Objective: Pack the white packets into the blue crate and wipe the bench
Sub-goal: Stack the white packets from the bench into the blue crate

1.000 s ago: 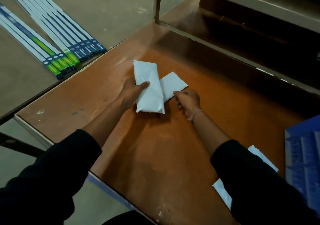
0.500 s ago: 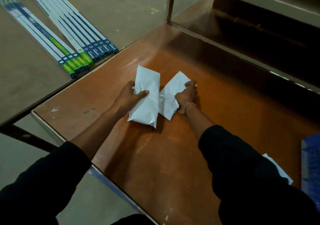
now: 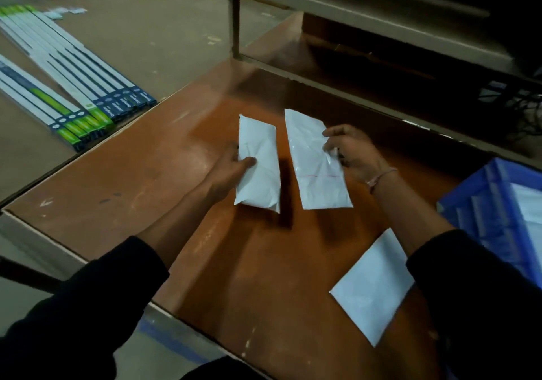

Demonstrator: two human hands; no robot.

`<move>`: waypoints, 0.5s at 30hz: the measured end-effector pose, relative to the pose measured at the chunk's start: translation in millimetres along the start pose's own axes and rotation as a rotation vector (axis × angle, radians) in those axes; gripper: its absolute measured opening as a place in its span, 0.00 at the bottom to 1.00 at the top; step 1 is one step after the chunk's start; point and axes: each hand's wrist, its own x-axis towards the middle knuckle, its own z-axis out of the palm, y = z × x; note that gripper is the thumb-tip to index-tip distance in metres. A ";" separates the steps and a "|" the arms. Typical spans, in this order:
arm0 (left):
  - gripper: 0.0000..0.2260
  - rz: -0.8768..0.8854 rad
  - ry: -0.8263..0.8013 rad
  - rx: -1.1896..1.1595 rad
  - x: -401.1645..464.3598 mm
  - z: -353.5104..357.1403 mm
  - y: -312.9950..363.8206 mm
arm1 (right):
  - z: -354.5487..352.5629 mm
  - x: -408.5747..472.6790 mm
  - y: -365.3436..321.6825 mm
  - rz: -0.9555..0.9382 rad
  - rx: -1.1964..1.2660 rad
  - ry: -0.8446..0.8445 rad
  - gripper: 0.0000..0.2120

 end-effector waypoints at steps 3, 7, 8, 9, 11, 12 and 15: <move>0.15 0.005 -0.126 -0.123 -10.8 38.8 20.0 | -28.0 -24.7 -7.6 -0.040 -0.007 -0.073 0.16; 0.18 0.022 -0.258 -0.225 -33.3 87.6 46.6 | -64.6 -55.5 -4.0 -0.064 -0.078 -0.036 0.20; 0.20 0.042 -0.298 -0.223 -38.9 98.9 50.7 | -74.4 -63.6 -3.5 -0.069 -0.094 -0.018 0.21; 0.21 0.063 -0.321 -0.210 -44.8 109.8 54.2 | -84.6 -72.0 -3.0 -0.075 -0.112 0.005 0.22; 0.25 0.083 -0.345 -0.164 -57.4 132.1 60.5 | -105.8 -88.6 -0.4 -0.083 -0.160 0.064 0.25; 0.29 0.085 -0.348 -0.145 -63.7 143.4 63.3 | -117.4 -95.3 3.0 -0.085 -0.189 0.084 0.26; 0.33 0.127 -0.353 -0.107 -81.3 175.4 72.6 | -154.4 -117.0 14.2 -0.102 -0.222 0.151 0.28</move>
